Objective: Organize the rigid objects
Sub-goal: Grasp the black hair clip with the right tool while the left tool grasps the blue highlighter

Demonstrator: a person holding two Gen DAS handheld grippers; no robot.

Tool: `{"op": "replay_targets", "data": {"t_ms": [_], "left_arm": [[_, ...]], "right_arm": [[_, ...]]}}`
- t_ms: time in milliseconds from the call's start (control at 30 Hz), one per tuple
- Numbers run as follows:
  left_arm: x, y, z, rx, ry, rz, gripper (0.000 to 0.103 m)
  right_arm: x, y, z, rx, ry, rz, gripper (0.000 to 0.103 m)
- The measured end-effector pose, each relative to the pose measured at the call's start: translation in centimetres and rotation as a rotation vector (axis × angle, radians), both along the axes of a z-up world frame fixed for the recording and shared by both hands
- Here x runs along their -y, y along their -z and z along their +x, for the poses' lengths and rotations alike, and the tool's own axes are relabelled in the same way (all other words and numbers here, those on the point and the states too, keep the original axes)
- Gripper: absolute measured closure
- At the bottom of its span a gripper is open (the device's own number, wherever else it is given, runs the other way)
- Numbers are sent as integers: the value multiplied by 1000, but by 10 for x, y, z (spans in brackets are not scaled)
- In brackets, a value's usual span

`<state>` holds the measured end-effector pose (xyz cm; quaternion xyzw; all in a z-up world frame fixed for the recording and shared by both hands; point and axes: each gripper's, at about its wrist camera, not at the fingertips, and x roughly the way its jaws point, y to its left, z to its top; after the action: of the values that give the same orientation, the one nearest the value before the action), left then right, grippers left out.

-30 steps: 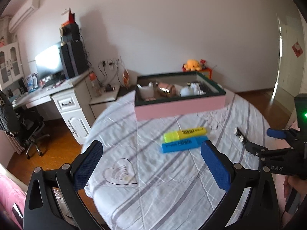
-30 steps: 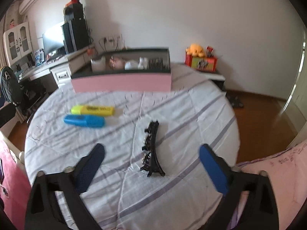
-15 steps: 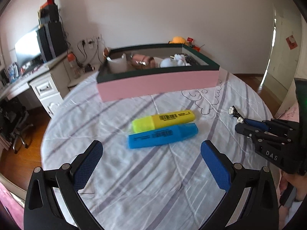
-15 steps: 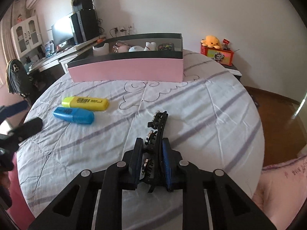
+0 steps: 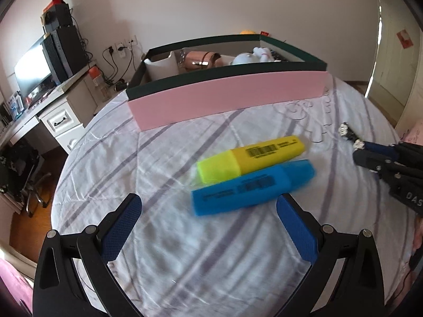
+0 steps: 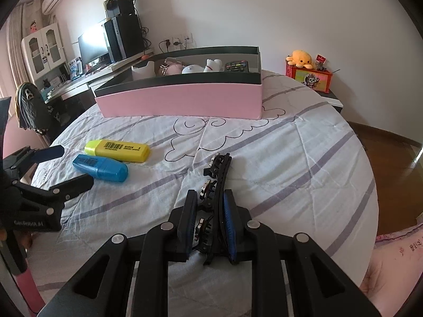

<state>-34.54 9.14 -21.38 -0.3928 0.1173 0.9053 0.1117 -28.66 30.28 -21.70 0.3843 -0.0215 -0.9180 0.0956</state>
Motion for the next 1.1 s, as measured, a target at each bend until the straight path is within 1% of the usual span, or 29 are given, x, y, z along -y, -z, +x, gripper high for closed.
{"op": "replay_targets", "data": {"t_ms": [67, 267, 300, 333, 367, 400, 433, 533, 633, 667, 733, 800, 867, 967, 1000, 1033, 1100], "left_arm": [[-3, -1, -6, 0, 21, 5, 0], [-23, 3, -16, 43, 114, -9, 1], [-25, 3, -16, 48, 133, -1, 7], [-26, 3, -16, 58, 147, 13, 19], [-26, 3, -17, 70, 157, 35, 24], [-26, 3, -18, 75, 162, 48, 36], [-26, 3, -17, 79, 171, 55, 42], [-26, 2, -11, 78, 175, 66, 51], [-26, 1, -1, 79, 164, 76, 57], [-26, 1, 4, 83, 159, 86, 57], [-29, 0, 14, 79, 154, 80, 57], [-31, 0, 23, 80, 154, 91, 57], [-32, 3, 22, 71, 144, 70, 54], [-32, 4, 18, 67, 132, 77, 53], [-34, 4, 18, 58, 135, 71, 56], [-34, 5, 18, 48, 138, 69, 61], [-32, 5, 19, 38, 142, 78, 67]], "right_arm": [[0, 0, -1, 1, 1, 1, 83], [0, 0, -1, 4, 0, -5, 83], [0, 0, -1, 3, 1, -5, 83], [0, 0, -1, 3, 1, -3, 83], [1, 0, -1, 3, 1, 1, 83], [1, 0, -1, 2, 2, 3, 83], [1, -1, -1, 2, 2, 5, 83], [1, -1, -1, 2, 2, 8, 83], [1, -1, -1, 2, 3, 14, 83], [1, -1, -1, 2, 3, 17, 83], [2, -1, -1, 2, 5, 24, 83], [2, -1, -1, 2, 7, 28, 83], [3, -1, 0, 2, 9, 33, 83], [5, -1, -1, 5, 14, 42, 83], [5, -1, -1, 5, 14, 45, 83], [6, -1, -1, 6, 15, 46, 83], [6, -2, -1, 11, 18, 45, 83]]}}
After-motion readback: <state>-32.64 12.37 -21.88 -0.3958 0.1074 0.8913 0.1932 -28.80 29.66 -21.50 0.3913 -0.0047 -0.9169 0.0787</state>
